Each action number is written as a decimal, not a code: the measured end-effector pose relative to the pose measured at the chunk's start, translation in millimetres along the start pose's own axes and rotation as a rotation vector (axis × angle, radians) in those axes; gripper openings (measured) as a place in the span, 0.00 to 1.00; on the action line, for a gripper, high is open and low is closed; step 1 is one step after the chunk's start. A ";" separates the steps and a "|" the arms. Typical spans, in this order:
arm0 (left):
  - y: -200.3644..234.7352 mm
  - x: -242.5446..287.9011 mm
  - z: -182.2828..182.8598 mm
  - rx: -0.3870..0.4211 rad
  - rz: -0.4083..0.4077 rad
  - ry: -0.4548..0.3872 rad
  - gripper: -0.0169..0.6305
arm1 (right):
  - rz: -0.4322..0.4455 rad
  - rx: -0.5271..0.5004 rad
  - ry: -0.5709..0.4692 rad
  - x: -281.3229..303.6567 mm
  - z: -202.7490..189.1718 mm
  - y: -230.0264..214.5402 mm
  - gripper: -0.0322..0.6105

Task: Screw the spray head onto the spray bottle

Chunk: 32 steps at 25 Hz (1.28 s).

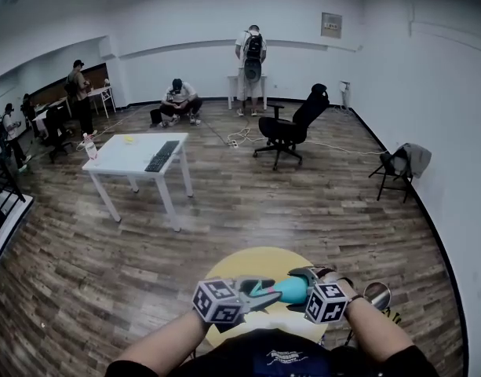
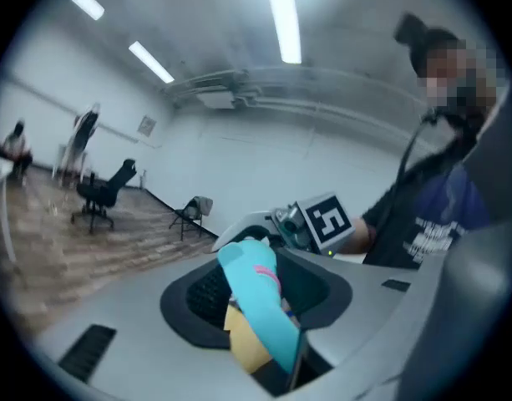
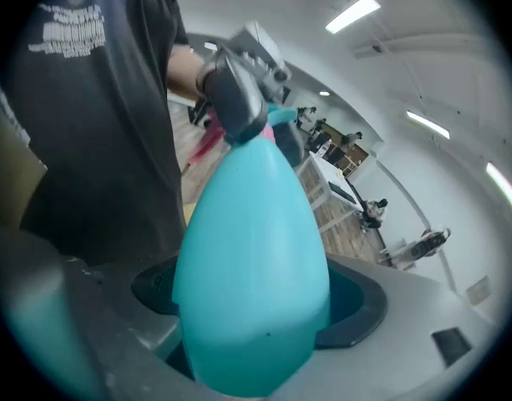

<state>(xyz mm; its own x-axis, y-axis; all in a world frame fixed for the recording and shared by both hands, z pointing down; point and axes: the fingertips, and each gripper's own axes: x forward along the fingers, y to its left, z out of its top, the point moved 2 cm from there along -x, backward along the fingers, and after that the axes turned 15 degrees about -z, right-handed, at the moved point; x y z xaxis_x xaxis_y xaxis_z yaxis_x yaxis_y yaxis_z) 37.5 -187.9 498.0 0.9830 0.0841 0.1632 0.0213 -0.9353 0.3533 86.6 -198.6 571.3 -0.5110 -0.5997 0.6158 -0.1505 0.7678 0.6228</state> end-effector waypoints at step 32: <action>-16.5 -33.9 71.1 -0.012 -0.158 -0.284 0.34 | -0.093 0.139 0.041 -12.1 -31.4 -29.6 0.73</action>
<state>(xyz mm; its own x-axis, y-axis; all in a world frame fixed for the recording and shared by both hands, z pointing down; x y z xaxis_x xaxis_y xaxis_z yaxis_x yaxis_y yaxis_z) 16.7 -199.8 421.2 0.9794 0.1266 -0.1571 0.1768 -0.9139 0.3653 123.8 -221.1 560.5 -0.4547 -0.6761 0.5798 -0.3122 0.7307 0.6072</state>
